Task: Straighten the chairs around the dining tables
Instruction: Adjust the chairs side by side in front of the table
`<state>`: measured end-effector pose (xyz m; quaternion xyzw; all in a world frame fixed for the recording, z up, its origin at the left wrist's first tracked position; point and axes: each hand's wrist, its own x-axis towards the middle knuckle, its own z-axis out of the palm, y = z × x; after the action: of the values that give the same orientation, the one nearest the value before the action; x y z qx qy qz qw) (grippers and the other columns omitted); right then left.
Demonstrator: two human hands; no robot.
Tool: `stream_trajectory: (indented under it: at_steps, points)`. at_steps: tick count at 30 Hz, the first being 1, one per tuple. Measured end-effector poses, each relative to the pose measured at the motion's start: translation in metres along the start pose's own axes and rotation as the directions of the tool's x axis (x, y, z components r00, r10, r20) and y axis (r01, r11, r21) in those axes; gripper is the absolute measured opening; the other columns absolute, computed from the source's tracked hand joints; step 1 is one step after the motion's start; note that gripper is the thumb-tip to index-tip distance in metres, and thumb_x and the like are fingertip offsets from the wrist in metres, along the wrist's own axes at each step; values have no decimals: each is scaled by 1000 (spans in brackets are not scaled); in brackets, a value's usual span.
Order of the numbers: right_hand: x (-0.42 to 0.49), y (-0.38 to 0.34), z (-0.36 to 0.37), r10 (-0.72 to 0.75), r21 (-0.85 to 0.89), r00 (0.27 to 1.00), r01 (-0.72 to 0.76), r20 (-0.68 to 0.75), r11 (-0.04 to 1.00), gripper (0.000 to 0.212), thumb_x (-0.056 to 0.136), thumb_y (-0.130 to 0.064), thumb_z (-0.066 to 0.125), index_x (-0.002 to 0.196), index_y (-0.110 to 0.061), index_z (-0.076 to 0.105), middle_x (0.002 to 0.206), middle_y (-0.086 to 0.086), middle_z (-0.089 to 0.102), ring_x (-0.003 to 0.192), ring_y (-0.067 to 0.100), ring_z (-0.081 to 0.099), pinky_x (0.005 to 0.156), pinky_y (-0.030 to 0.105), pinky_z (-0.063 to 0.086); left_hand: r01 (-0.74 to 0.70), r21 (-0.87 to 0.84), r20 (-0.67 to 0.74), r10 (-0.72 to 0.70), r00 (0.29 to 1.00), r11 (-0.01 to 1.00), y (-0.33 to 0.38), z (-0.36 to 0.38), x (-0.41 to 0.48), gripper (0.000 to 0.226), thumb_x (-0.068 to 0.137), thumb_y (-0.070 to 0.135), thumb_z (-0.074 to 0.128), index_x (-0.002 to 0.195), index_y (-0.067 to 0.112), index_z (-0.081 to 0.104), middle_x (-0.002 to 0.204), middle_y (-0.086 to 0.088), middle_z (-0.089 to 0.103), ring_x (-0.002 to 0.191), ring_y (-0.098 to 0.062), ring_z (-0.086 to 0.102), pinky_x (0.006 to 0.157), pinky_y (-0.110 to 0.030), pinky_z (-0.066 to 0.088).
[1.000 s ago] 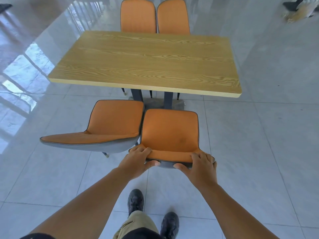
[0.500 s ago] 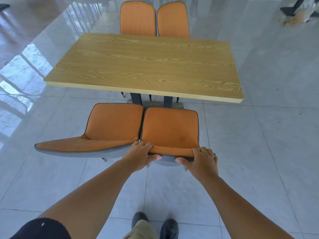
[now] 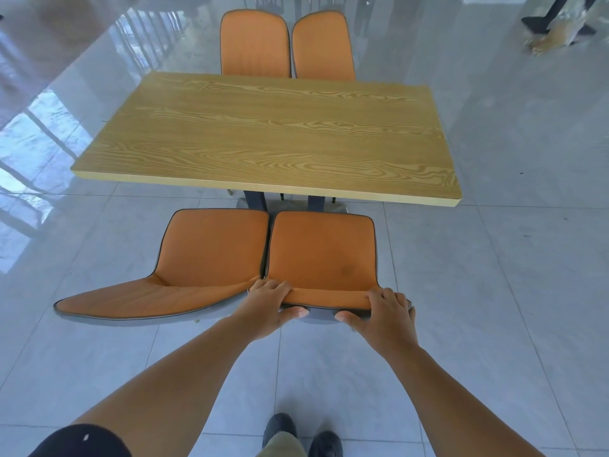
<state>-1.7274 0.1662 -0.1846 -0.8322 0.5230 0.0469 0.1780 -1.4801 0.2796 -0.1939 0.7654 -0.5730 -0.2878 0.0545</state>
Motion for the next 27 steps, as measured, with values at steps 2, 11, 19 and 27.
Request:
stream_trajectory:
  at_steps: [2, 11, 19, 27]
  points:
    - [-1, -1, -3, 3, 0, 1000, -3, 22, 1000, 105, 52, -104, 18, 113, -27, 57, 130, -2, 53, 126, 26, 42, 104, 46, 36, -4, 6, 26, 4, 1000, 1000, -1, -1, 2, 87, 70, 93, 25, 123, 28, 49, 123, 4, 54, 123, -23, 39, 101, -41, 36]
    - [0, -4, -13, 34, -31, 990, -30, 137, 999, 97, 63, -99, 30, 125, -29, 53, 136, -4, 51, 137, 28, 37, 117, 67, 13, 20, 24, 156, -24, 987, 1000, 3, -14, 8, 67, 84, 80, 41, 129, 30, 49, 125, 3, 53, 122, -25, 41, 99, -43, 37]
    - [-4, -3, -32, -107, 1, 982, 109, 158, 994, 63, 85, -77, 47, 115, -23, 58, 118, -2, 61, 116, 22, 54, 104, 39, 38, 64, 199, 185, -102, 977, 978, 25, -31, -4, 79, 79, 91, 20, 122, 33, 51, 126, 6, 55, 125, -24, 44, 104, -56, 31]
    - [-7, 75, -73, -16, 90, 990, 3, 142, 996, 55, 96, -58, 50, 136, -19, 51, 127, 2, 58, 112, 19, 57, 84, 28, 46, -93, 143, 179, 67, 982, 985, 115, -42, 34, 73, 89, 73, 43, 139, 20, 46, 125, -2, 61, 105, -21, 61, 87, -40, 54]
